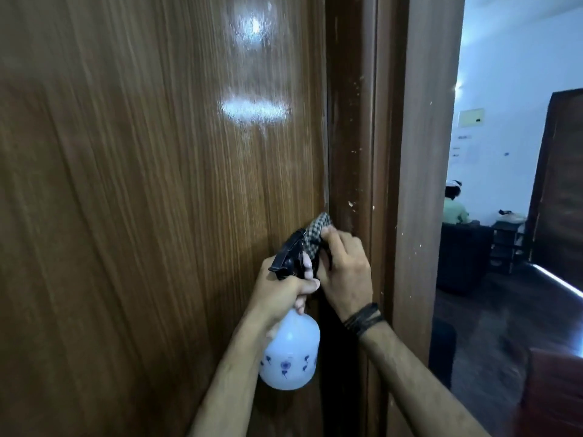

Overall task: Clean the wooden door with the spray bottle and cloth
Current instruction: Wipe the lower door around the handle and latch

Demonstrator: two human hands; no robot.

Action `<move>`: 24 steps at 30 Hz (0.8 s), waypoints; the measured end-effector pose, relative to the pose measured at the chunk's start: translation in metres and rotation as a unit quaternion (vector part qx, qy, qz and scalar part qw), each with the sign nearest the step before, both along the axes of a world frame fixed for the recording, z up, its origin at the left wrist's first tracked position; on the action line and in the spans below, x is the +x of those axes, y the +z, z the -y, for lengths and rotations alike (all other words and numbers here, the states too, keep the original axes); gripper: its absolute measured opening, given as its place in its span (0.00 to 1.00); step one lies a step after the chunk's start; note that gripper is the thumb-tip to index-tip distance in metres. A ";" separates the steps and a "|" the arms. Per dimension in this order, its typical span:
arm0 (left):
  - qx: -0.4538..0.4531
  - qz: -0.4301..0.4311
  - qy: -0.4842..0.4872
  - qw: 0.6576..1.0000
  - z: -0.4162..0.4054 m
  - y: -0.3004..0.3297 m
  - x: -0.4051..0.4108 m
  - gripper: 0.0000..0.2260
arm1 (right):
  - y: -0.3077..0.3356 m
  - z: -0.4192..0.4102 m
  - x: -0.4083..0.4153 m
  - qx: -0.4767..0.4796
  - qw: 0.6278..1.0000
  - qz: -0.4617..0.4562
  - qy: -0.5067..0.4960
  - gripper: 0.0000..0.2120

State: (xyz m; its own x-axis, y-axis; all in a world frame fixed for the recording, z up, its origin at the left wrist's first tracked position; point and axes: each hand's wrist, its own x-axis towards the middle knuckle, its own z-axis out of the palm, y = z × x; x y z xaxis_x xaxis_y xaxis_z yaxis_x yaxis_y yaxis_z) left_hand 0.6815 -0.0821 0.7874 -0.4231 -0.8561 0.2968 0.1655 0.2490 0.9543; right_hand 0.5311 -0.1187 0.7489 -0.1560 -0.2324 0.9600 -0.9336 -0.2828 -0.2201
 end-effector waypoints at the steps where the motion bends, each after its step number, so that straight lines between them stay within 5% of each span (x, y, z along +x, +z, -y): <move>1: 0.000 0.001 0.002 1.000 -0.001 0.004 -0.001 0.13 | -0.001 -0.001 0.000 0.006 1.000 0.002 0.006 0.15; 10: -0.008 0.016 0.019 1.000 0.001 0.072 -0.014 0.13 | 0.128 0.010 0.002 -0.053 0.999 0.004 0.004 0.16; 18: -0.036 0.041 -0.006 0.999 0.000 0.125 -0.009 0.13 | 0.077 0.023 0.000 -0.077 0.997 0.001 -0.026 0.22; 24: -0.027 0.049 -0.014 0.998 0.003 0.165 -0.008 0.12 | 0.126 0.029 0.001 -0.101 0.995 -0.005 -0.022 0.23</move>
